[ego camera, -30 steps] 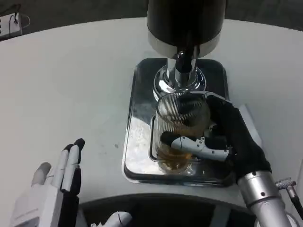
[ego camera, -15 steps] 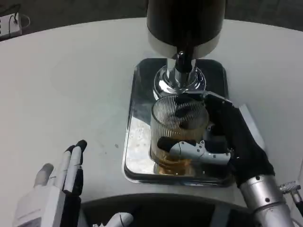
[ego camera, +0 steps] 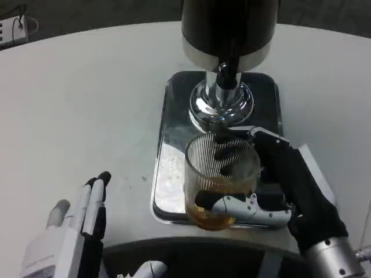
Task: Grasp the cup under the faucet to collect the drink, then remove the cup.
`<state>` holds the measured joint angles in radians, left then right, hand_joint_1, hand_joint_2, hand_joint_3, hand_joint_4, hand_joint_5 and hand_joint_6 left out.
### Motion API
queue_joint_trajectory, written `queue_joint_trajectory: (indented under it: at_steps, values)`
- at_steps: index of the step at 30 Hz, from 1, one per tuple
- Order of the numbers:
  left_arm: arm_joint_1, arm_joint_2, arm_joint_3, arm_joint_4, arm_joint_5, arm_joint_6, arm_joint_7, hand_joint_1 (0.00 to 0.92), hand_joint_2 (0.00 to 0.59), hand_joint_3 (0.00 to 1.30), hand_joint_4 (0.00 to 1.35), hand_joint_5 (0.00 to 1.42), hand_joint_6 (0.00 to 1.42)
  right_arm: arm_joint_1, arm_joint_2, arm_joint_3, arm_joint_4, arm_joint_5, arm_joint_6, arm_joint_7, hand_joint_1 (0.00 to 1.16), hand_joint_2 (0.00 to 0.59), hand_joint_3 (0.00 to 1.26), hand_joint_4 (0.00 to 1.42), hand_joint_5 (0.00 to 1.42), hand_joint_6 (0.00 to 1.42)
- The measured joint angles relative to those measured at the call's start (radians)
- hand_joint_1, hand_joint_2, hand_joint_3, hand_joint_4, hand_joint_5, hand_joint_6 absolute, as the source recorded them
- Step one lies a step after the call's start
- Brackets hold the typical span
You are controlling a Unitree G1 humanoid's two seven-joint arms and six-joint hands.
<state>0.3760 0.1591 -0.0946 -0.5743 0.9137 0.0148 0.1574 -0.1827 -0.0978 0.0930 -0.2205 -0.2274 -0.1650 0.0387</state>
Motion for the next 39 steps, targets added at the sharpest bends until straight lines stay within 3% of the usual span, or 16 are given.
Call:
queue_joint_trajectory:
  at_steps: [5,10,19,27,39]
  values:
    - [-0.007,0.006,-0.007,-0.004,0.040,-0.002,0.000,0.000,0.096,0.00,0.00,0.07,0.00,0.091,-0.032,-0.013,-0.112,0.047,0.000,0.042,1.16,0.065,0.89,1.06,1.24,1.42]
    - [-0.015,0.009,-0.022,-0.030,0.079,-0.002,-0.005,0.000,0.085,0.00,0.00,0.06,0.00,0.145,-0.066,-0.053,-0.221,0.100,0.003,0.076,1.16,0.067,0.89,1.04,1.24,1.42]
    - [-0.006,0.021,-0.038,-0.111,0.122,-0.006,-0.044,0.000,0.064,0.00,0.00,0.03,0.00,0.188,-0.119,-0.102,-0.321,0.158,0.015,0.145,1.16,0.073,0.89,1.04,1.24,1.42]
    - [0.075,0.045,-0.040,-0.230,0.208,-0.038,-0.100,0.000,0.056,0.00,0.00,0.02,0.00,0.245,-0.184,-0.162,-0.397,0.188,0.013,0.198,1.16,0.074,0.89,1.04,1.24,1.42]
    - [0.163,0.040,-0.047,-0.340,0.280,-0.118,-0.170,0.000,0.049,0.00,0.00,0.00,0.00,0.283,-0.189,-0.197,-0.508,0.241,0.015,0.214,1.16,0.081,0.89,1.03,1.24,1.42]
